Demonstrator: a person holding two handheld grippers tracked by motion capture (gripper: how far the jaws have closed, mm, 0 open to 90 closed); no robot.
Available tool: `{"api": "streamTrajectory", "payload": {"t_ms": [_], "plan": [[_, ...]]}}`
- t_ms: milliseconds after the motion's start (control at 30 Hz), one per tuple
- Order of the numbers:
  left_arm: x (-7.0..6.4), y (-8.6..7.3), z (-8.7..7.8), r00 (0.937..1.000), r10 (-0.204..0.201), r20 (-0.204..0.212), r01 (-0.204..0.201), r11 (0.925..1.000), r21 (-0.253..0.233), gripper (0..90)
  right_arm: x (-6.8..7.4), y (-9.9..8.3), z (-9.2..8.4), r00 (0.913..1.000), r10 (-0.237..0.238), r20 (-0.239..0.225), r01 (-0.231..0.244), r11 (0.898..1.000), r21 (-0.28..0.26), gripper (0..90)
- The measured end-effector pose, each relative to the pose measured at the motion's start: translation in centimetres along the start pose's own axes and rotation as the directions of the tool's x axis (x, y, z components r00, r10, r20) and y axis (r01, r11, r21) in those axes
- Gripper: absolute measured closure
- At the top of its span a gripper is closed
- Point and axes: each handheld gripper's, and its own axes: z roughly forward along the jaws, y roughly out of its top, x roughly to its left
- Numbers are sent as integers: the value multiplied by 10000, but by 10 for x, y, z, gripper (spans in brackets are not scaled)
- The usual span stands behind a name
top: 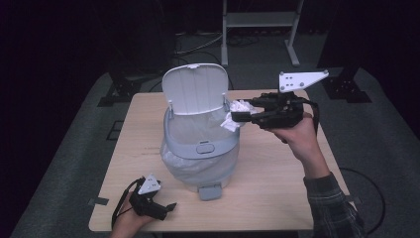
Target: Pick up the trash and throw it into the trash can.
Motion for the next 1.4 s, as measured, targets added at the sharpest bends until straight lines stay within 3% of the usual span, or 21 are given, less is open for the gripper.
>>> {"api": "streamTrajectory", "payload": {"t_ms": [467, 1000, 1100, 1167, 1233, 1400], "plan": [[0, 0, 0, 10000, 1, 3, -1, 10000, 1, 0, -7, 10, 31, 10000, -20, -80, 20, 10000, -32, 585], [0, 0, 0, 10000, 19, 16, -19, 10000, -1, 0, -14, 17, 69, 9997, -84, -232, 92, 9994, 342, 570], [0, 0, 0, 10000, 17, 18, -17, 10000, 1, 0, -15, 17, 75, 9994, 79, -330, -60, 9984, 553, 503], [0, 0, 0, 10000, 20, 23, -20, 10000, 1, 0, -15, 17, 81, 9996, 17, -266, 0, 9979, 650, 392], [0, 0, 0, 10000, 27, 22, -27, 10000, 3, 0, -14, 17, 81, 9998, 64, -197, -52, 9981, 613, 339], [0, 0, 0, 10000, 22, 24, -22, 10000, 2, 0, -14, 18, 78, 10000, 30, -86, -25, 9983, 585, 314]]}}
